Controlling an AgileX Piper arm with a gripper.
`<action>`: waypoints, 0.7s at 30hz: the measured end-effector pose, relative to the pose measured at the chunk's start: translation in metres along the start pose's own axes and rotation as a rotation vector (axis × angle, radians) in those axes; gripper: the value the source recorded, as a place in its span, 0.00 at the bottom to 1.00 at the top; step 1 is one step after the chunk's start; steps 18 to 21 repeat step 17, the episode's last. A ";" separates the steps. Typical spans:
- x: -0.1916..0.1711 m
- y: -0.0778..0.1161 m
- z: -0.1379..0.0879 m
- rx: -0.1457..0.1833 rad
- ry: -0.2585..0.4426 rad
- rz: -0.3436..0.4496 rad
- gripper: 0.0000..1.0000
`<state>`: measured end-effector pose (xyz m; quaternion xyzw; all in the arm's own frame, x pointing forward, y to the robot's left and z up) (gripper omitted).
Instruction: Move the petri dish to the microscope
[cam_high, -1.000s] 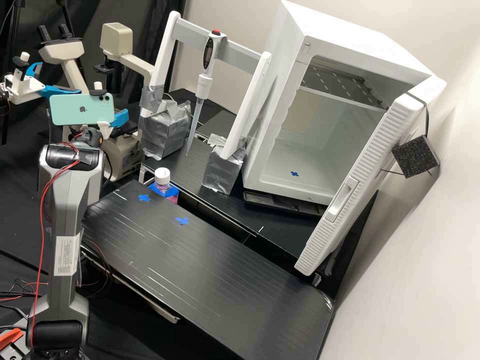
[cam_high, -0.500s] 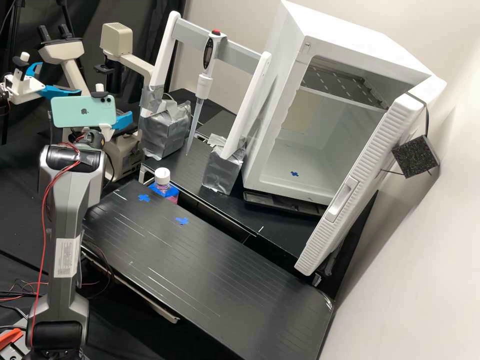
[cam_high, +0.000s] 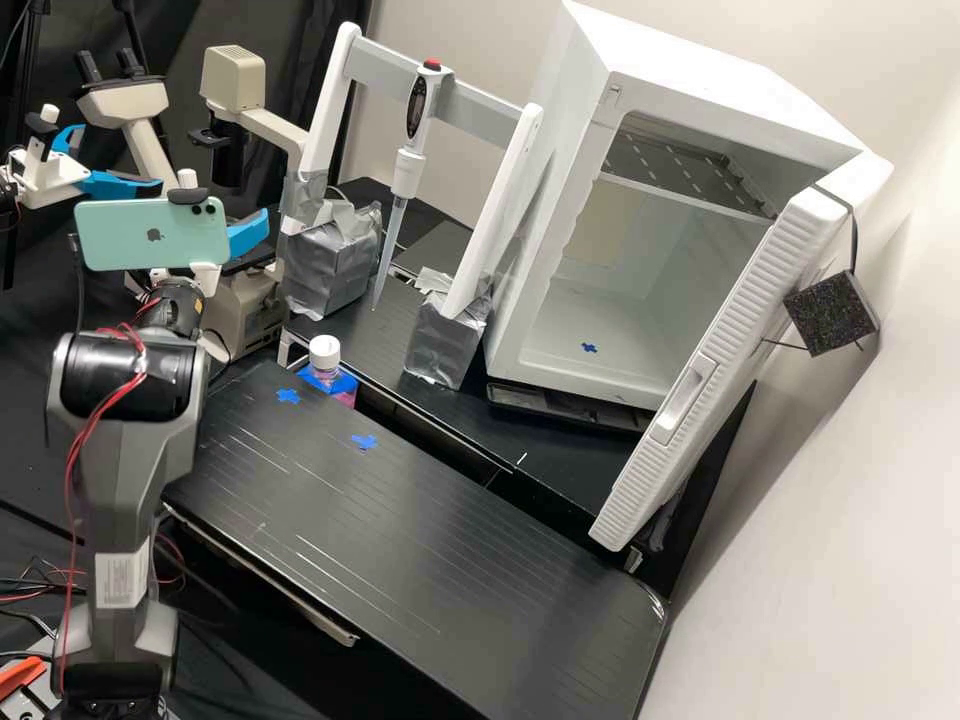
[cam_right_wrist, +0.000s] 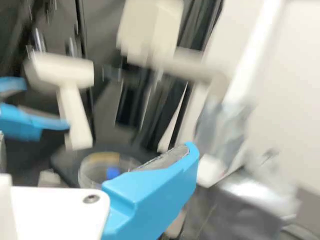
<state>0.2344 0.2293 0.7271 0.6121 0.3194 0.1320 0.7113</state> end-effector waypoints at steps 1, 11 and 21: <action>-0.010 0.004 -0.002 0.007 0.016 0.030 1.00; -0.108 0.030 0.016 0.089 -0.031 0.308 1.00; -0.143 0.039 0.045 0.135 -0.153 0.395 1.00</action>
